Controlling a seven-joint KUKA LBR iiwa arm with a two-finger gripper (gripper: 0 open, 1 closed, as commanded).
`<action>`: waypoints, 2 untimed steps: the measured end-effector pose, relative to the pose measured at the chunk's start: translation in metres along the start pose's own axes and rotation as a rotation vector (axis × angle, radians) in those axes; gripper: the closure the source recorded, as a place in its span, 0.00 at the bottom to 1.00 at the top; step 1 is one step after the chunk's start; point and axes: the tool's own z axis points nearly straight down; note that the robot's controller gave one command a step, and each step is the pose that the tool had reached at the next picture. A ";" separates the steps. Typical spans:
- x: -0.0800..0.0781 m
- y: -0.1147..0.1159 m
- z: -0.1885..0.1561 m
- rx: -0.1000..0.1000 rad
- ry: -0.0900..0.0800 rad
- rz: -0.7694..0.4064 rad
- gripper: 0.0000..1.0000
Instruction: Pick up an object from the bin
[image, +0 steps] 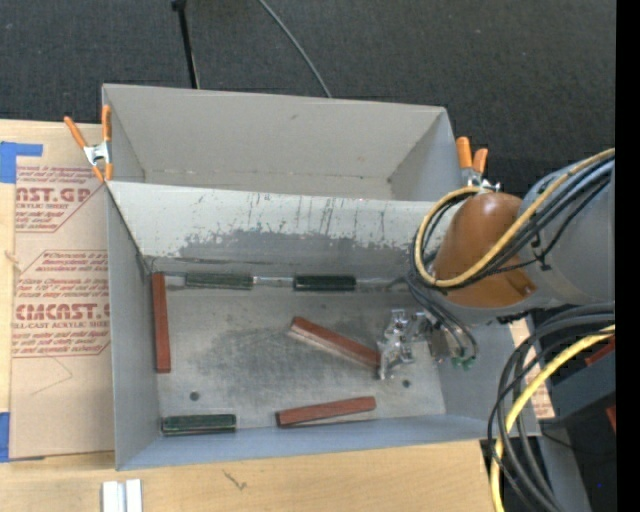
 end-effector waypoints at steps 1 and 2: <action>0.000 0.000 0.000 0.000 0.000 0.000 1.00; -0.018 -0.029 0.002 0.000 0.003 0.133 0.00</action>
Offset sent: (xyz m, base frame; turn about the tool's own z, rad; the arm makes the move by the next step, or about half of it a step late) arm 0.0170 -0.0295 -0.0037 0.1343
